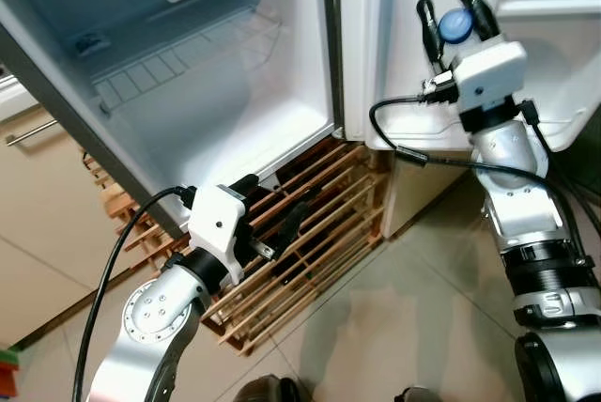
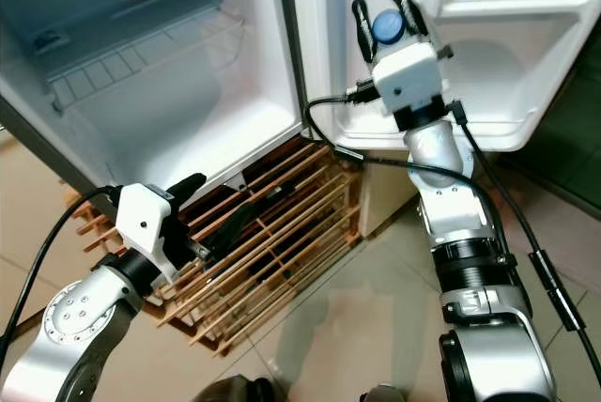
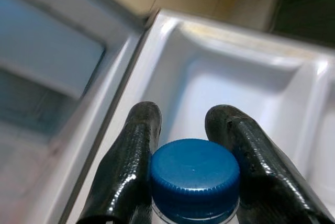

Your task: Restocking fridge

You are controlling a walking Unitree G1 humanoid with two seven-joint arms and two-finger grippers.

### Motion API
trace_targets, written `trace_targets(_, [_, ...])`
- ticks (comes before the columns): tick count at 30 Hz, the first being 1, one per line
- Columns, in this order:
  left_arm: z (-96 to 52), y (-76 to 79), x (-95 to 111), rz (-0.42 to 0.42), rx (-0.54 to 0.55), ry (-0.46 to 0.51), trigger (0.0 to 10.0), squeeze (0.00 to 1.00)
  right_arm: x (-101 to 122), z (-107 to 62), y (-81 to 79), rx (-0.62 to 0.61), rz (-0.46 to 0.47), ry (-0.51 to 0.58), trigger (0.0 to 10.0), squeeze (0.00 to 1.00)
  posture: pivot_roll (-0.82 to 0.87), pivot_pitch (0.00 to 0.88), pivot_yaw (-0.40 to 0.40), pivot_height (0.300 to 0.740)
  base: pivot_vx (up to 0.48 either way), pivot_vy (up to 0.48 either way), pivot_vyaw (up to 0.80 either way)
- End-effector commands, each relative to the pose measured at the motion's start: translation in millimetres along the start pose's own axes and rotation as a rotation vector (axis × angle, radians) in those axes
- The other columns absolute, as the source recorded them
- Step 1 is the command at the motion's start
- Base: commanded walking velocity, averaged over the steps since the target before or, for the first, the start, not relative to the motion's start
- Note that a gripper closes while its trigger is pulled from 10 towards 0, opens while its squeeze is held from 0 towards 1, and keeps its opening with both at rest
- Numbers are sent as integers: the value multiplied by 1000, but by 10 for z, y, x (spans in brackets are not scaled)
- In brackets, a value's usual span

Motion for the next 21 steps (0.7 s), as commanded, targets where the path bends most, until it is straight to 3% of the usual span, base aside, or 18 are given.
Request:
trace_targets(1, [-50,-57,17,10,16,-11,10000,0,57,26,-71,37,-29,49,0,0,174,184,205,740,0,0,0])
trace_targets(8, [-124,-61,32,11,7,-38,10000,0,-24,-21,-191,81,-77,58,0,0,175,195,220,740,0,0,0])
trace_targets(13, [-111,-62,19,8,7,-46,10000,0,-66,-20,-161,4,-2,34,0,0,166,198,220,740,0,0,0])
trace_targets(15, [-108,-56,19,7,5,-48,10000,0,-106,-6,-89,-80,83,6,0,0,158,198,217,740,0,0,0])
trace_targets(16, [-108,-56,19,7,5,-48,10000,0,-106,-6,-89,-80,83,6,0,0,158,198,217,740,0,0,0])
trace_targets(18, [-104,-33,15,1,-4,-54,10000,0,-277,-13,-11,-178,238,-99,0,0,153,199,212,740,0,0,0])
trace_targets(21, [-97,-29,10,-1,-6,-56,10000,0,-387,-30,49,-252,320,-162,0,0,152,195,209,740,0,0,0])
Point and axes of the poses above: a point about 5 cm out from each wrist's last joint towards the gripper, its own z axis pointing out of the wrist towards the gripper, its own x axis along the axis of the wrist's last joint, y = z × x, the point moved 1 cm from there along z, pointing out of the wrist towards the gripper, and after that the axes turned 14 degrees about z, right-handed, at the moved point
